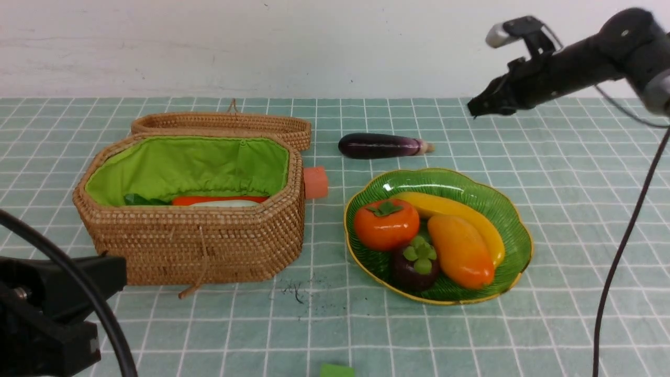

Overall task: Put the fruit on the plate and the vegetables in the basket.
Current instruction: Grab an eggplant with your right arm and place it in the basket on the left.

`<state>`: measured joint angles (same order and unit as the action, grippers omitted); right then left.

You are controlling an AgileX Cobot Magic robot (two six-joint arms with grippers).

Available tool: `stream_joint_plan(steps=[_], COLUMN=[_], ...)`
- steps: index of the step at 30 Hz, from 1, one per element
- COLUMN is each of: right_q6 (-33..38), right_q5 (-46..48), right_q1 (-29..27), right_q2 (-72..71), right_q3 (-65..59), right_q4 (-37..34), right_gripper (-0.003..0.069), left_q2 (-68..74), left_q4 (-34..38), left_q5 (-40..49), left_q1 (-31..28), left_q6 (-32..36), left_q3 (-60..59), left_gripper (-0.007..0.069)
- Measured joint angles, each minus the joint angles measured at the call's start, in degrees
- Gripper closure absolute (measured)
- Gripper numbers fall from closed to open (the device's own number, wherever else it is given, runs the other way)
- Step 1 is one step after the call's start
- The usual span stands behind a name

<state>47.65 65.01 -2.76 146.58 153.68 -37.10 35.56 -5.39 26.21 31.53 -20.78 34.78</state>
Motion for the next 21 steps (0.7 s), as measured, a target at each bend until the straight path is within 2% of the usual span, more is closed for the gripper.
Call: stream_joint_plan(steps=[1,4,7,9,11,15,16,17,18,19,20,21], right_q6=[1.3,7.1,16.6,19.4,24.3,32.2,32.4,33.8,34.4,34.8,34.7,34.9], right_q5=[0.7,0.5,-4.8,-8.0,-12.8,-19.6,-19.8,-21.0,-21.4,-21.7,-21.8,-22.0], right_q1=[0.1,1.0,2.8,3.6,4.6,6.6,6.7,7.5,7.8,8.0,8.0,8.2], right_q2=[-0.2,0.2,2.8,4.1,6.2,9.1,9.1,10.1,10.6,10.9,11.0,11.6], right_q3=[1.8,2.7,2.9,2.9,2.9,2.9,2.9,2.9,2.9,2.9,2.9,2.9], right_q4=[2.9,4.9,0.4,-2.4,-7.1,-11.9,-11.9,-12.2,-12.2,-12.3,-12.3,-12.3], right_gripper=[0.0624,0.065,0.0652,0.0645,0.0606,0.0415,0.0403,0.0291,0.0229,0.0172,0.0172,0.0102], left_q2=[0.0,0.0,0.0,0.0,0.0,0.0,0.0,0.0,0.0,0.0,0.0,0.0], left_q4=[0.0,0.0,0.2,0.8,2.1,4.8,4.9,5.4,5.4,5.4,5.4,5.4], left_q5=[0.0,0.0,0.0,0.0,0.5,3.2,3.5,3.9,3.9,3.9,3.9,3.9], left_q1=[0.0,0.0,0.0,0.0,0.0,0.0,0.0,0.0,0.0,0.0,0.0,0.0], left_q6=[0.0,0.0,0.0,0.0,0.0,0.0,0.0,0.0,0.0,0.0,0.0,0.0], left_q3=[0.0,0.0,0.0,0.0,0.0,0.0,0.0,0.0,0.0,0.0,0.0,0.0], left_gripper=[0.0637,0.0637,0.0637,0.0637,0.0637,0.0637,0.0637,0.0637,0.0637,0.0637,0.0637,0.0637])
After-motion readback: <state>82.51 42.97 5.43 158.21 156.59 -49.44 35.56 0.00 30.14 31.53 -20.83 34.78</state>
